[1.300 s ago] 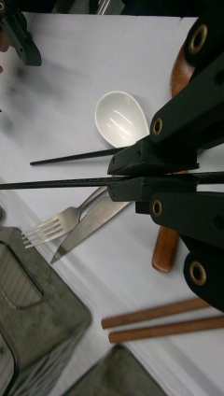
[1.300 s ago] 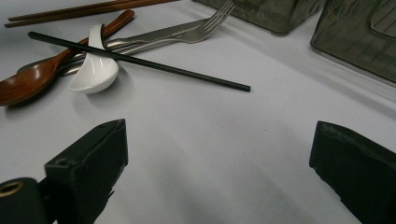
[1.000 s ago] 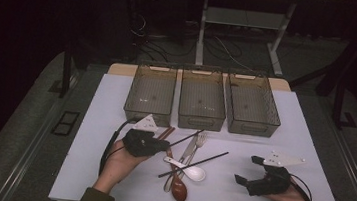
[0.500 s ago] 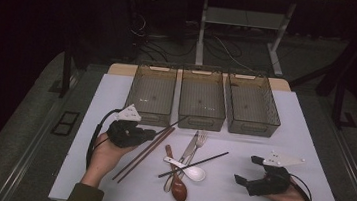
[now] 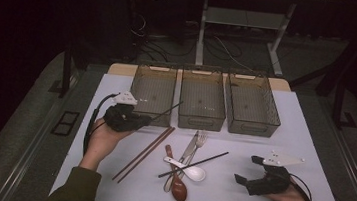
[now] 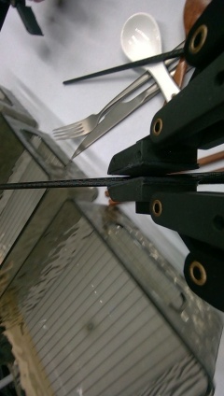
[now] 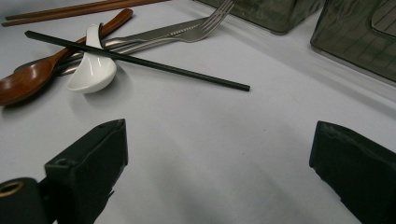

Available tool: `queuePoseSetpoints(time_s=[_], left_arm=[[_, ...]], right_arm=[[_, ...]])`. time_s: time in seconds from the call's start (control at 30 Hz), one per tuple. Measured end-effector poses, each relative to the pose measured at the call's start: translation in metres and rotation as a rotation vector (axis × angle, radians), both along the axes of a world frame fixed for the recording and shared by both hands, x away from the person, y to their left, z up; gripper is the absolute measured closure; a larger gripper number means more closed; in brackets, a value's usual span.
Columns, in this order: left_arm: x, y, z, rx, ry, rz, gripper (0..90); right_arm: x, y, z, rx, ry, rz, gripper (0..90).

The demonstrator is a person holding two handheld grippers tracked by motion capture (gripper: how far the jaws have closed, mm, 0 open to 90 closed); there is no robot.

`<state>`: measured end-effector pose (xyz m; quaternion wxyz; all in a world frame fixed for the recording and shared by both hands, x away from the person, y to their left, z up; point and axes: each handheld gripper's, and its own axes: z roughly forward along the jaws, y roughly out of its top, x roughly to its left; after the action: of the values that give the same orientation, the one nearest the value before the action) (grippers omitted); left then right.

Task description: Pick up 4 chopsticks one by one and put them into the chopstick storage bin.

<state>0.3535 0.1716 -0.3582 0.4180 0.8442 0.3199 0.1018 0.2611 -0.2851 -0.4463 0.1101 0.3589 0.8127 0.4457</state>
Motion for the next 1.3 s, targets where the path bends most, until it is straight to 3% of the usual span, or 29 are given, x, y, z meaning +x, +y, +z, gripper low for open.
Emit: queuePoseSetpoints(time_s=[0.43, 0.73, 1.17, 1.3], left_arm=[[0.034, -0.002, 0.018, 0.042, -0.012, 0.039, 84.9], [0.060, -0.002, 0.024, 0.034, -0.012, 0.149, 85.0], [0.099, -0.006, 0.016, 0.035, 0.010, 0.286, 85.0], [0.110, -0.006, 0.012, 0.014, 0.020, 0.320, 85.0]], right_arm=[[0.001, -0.002, -0.002, 0.000, 0.002, -0.001, 4.2], [0.000, -0.002, -0.001, 0.004, 0.003, -0.002, 4.3], [0.001, 0.000, -0.001, 0.001, 0.001, 0.001, 4.3], [0.000, 0.000, 0.000, 0.006, 0.000, -0.004, 4.2]])
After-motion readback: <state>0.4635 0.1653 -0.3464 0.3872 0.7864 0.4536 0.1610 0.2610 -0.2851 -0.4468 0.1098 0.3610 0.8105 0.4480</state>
